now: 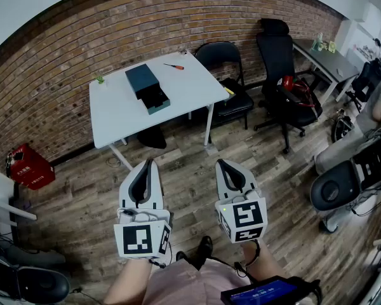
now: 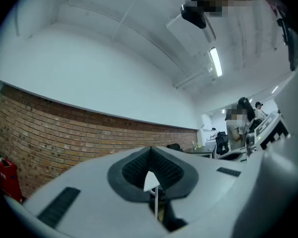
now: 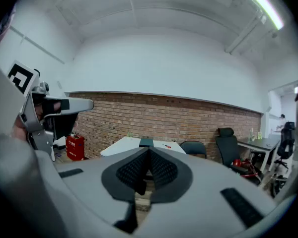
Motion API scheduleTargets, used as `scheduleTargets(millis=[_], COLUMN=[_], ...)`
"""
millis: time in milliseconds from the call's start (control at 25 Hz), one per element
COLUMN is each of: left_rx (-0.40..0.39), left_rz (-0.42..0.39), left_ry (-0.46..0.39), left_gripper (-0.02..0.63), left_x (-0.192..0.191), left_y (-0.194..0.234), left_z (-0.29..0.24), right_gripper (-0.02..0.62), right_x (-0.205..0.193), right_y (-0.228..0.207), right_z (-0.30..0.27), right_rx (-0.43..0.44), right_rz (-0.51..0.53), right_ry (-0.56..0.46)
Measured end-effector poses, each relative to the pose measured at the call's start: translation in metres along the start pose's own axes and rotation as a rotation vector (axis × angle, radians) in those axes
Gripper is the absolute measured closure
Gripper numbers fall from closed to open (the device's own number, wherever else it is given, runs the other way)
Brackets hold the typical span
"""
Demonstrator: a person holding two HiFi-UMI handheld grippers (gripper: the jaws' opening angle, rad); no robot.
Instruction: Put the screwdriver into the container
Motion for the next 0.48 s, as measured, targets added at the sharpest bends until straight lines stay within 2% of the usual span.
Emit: scheduleTargets(millis=[280,440,480], left_rx=[-0.005,-0.004,-0.002], left_rz=[-0.001,-0.008,-0.010], left_ry=[0.004,0.005,0.006], left_gripper=[0.594,0.594,0.594], left_x=[-0.003,-0.002,-0.002], left_y=[-0.002,-0.009,-0.010], left_z=[-0.007,-0.012,-0.014], right_gripper=[0.597,0.593,0.489], right_x=[-0.001,0.004,0.005], right_y=[-0.006,-0.017,-0.020], right_z=[-0.007,-0.007,-0.008], right_rx=[0.005,0.004,0.015], right_rz=[-0.002,-0.038,-0.046], right_ry=[0.005,-0.034,-0.038])
Point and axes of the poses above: the fingertips, and each gripper's own axes: z backward along the fingers, y to its left, x out of its top, the point moved 7 cm from there along z, backward along the fingers, and after that the axes turned 14 degrees about -z, right-handed, at the moved point
